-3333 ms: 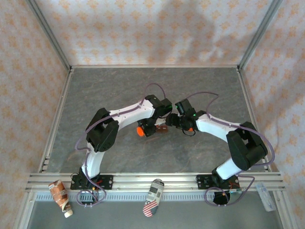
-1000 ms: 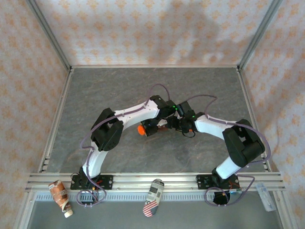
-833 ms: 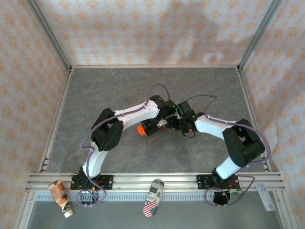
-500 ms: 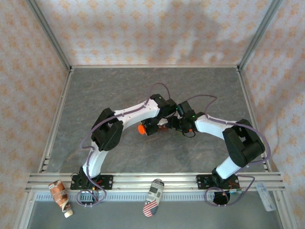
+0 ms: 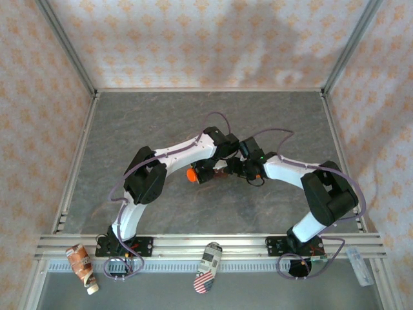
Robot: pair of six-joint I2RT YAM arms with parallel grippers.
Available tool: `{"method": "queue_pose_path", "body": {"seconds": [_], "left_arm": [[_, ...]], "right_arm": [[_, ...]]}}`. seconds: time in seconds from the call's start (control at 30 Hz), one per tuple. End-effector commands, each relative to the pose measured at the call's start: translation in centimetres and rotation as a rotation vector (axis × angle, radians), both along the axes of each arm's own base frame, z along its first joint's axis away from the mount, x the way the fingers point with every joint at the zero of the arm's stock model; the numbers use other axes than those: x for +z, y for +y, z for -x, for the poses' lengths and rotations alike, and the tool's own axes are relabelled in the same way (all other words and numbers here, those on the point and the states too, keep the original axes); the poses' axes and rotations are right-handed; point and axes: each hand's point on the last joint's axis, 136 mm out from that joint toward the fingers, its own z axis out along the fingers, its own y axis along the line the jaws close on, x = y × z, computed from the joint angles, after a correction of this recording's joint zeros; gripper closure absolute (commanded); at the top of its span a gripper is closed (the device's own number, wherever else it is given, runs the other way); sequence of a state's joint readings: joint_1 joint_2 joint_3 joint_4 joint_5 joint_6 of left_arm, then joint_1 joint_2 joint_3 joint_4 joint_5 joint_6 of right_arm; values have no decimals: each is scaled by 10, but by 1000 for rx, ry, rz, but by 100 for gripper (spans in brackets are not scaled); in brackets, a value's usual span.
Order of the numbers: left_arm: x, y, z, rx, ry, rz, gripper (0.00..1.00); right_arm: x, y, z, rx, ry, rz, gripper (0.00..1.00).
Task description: Sort the pills into containers
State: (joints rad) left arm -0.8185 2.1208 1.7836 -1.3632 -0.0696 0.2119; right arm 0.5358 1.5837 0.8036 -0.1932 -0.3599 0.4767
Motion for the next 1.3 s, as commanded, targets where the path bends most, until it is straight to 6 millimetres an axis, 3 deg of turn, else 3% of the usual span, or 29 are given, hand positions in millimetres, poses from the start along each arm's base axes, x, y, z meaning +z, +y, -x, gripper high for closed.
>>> {"method": "queue_pose_path", "body": {"seconds": [0.0,0.6,1.27], "left_arm": [[-3,0,7,-33,49,-32,100],[-7,-2,4,-20,61,-24,100],[3,-6,-1,127,113,166,100]], "right_arm": [[-4,0,0,-6,5,2,31],[-5,3,1,2,15,-7,31],[-4,3,1,-1,16,-8,31]]}}
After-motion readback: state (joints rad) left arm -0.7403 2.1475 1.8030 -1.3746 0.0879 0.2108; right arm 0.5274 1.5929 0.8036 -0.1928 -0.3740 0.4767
